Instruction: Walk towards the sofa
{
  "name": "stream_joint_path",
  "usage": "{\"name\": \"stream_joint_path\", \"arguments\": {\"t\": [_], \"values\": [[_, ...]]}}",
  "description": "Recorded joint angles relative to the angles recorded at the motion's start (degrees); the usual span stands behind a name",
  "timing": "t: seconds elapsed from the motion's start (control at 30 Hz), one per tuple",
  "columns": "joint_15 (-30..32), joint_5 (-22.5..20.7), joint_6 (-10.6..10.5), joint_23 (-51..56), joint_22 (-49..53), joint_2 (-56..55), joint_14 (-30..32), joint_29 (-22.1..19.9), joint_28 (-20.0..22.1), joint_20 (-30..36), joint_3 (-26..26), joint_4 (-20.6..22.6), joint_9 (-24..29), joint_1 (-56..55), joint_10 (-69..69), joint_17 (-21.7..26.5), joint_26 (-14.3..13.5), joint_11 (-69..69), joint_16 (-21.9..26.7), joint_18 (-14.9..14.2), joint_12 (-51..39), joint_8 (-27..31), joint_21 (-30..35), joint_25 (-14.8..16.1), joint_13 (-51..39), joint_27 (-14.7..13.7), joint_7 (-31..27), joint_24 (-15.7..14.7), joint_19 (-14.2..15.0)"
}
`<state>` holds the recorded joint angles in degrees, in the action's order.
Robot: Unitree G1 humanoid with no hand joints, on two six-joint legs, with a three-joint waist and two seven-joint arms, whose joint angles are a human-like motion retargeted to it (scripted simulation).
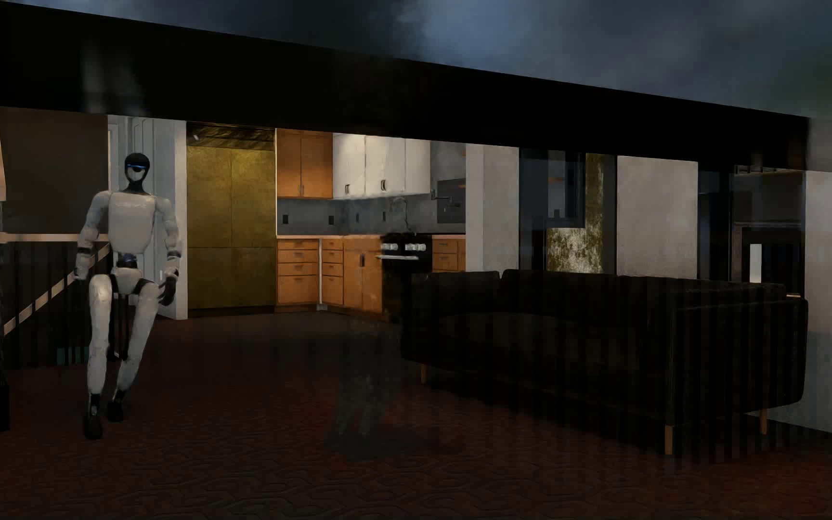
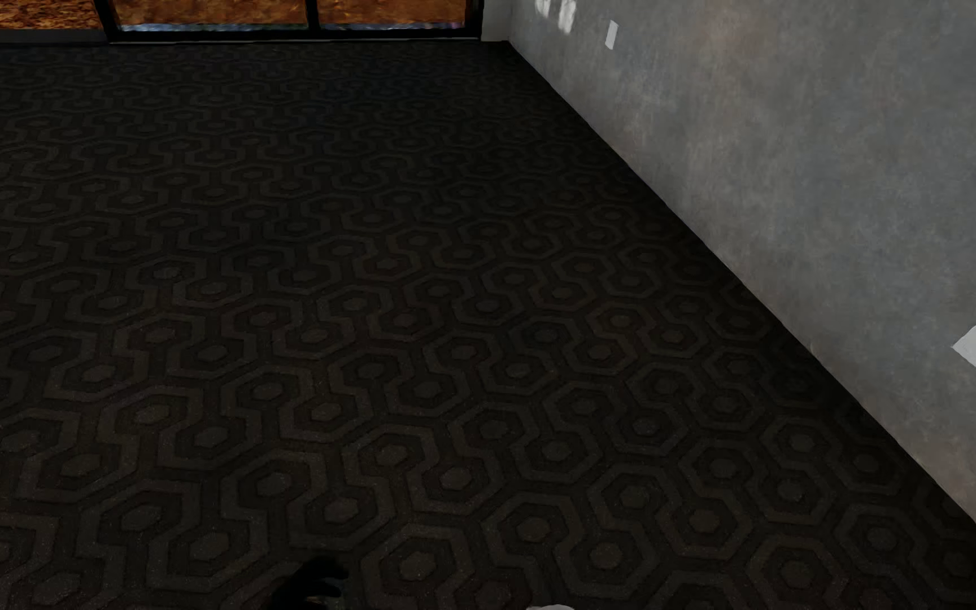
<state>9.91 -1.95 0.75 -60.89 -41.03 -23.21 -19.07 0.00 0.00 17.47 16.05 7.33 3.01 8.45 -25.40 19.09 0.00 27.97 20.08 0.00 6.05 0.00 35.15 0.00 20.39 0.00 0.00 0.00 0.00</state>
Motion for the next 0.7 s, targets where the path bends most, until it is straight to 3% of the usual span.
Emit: {"name": "stream_joint_path", "arguments": {"t": [0.03,0.07,0.1,0.13,0.17,0.23,0.3,0.37,0.4,0.5,0.57,0.67,0.7], "values": [[-0.98,0.1,0.43,0.89,1.81,0.54,-1.04,0.0,0.0,-0.8,0.07,-0.89,0.29,2.44,0.29,0.17,0.0,-4.16,0.12,0.0,-0.89,0.0,1.32,0.0,1.02,0.0,0.0,0.0,0.0],[-16.93,-0.25,0.86,1.67,3.57,0.54,-1.87,0.0,0.0,-1.37,-0.4,-1.8,0.57,5.35,1.07,0.36,0.0,-9.51,0.19,0.0,-1.21,0.0,2.26,0.0,1.61,0.0,0.0,0.0,0.0],[-20.72,-0.85,1.17,1.97,5.09,-0.2,-2.37,0.0,0.0,-1.9,-1.16,-2.57,0.61,8.28,1.93,0.48,0.0,-10.63,0.05,0.0,-0.79,0.0,2.72,0.0,1.65,0.0,0.0,0.0,0.0],[-7.93,-1.62,1.2,1.73,6.12,-1.63,-2.24,0.0,0.0,-2.57,-1.82,-3.16,0.02,10.52,2.48,0.6,0.0,-4.84,-0.39,0.0,0.48,0.0,2.44,0.0,1.2,0.0,0.0,0.0,0.0],[-0.34,-2.49,0.69,0.97,6.31,-3.08,-1.26,0.0,0.0,-3.12,-2.0,-3.87,-1.2,11.9,2.48,0.83,0.0,-2.75,-1.18,0.0,2.51,0.0,1.49,0.0,0.37,0.0,0.0,0.0,0.0],[6.11,-4.48,-3.22,-2.29,1.18,-4.47,4.37,0.0,0.0,-1.37,-1.18,-6.39,-3.39,12.49,-0.36,1.85,0.0,1.86,-4.35,0.0,6.68,0.0,-0.86,0.0,-2.56,0.0,0.0,0.0,0.0],[2.61,-5.43,-7.95,-5.06,-10.18,-0.45,16.34,0.0,0.0,8.22,-0.32,-8.79,-2.85,9.39,-9.75,3.38,0.0,5.23,-7.23,0.0,8.46,0.0,-3.23,0.0,-6.99,0.0,0.0,0.0,0.0],[-2.64,-7.4,-9.89,-3.31,-16.12,4.71,31.14,0.0,0.0,20.85,-1.57,-10.91,-0.73,-1.95,-26.37,4.3,0.0,4.6,-6.75,0.0,7.97,0.0,-5.41,0.0,-12.02,0.0,0.0,0.0,0.0],[-5.65,-8.25,-9.89,-0.91,-16.45,6.81,33.36,0.0,0.0,23.3,-3.59,-11.18,0.25,-8.65,-36.01,4.84,0.0,4.45,-5.87,0.0,8.46,0.0,-5.39,0.0,-13.95,0.0,0.0,0.0,0.0],[-14.51,-7.31,-8.23,7.65,-15.87,16.39,16.38,0.0,0.0,17.95,-11.0,-8.86,2.85,-24.15,-53.86,6.68,0.0,3.68,-3.81,0.0,12.67,0.0,-8.63,0.0,-17.9,0.0,0.0,0.0,0.0],[-19.33,-6.1,-7.49,12.63,-13.96,22.75,14.33,0.0,0.0,11.08,-16.57,-8.36,3.56,-31.78,-47.13,7.72,0.0,2.05,-2.97,0.0,15.09,0.0,-13.2,0.0,-20.23,0.0,0.0,0.0,0.0],[-26.06,-3.5,-5.64,18.89,-10.94,30.08,21.13,0.0,0.0,5.65,-24.24,-9.21,2.52,-36.09,-16.02,7.61,0.0,-0.34,-2.15,0.0,17.09,0.0,-21.6,0.0,-23.4,0.0,0.0,0.0,0.0],[-28.63,-3.08,-5.33,20.81,-11.13,32.71,19.99,0.0,0.0,5.03,-26.1,-9.97,2.26,-35.2,-6.21,7.35,0.0,-1.01,-2.2,0.0,17.41,0.0,-22.84,0.0,-24.5,0.0,0.0,0.0,0.0]]}}
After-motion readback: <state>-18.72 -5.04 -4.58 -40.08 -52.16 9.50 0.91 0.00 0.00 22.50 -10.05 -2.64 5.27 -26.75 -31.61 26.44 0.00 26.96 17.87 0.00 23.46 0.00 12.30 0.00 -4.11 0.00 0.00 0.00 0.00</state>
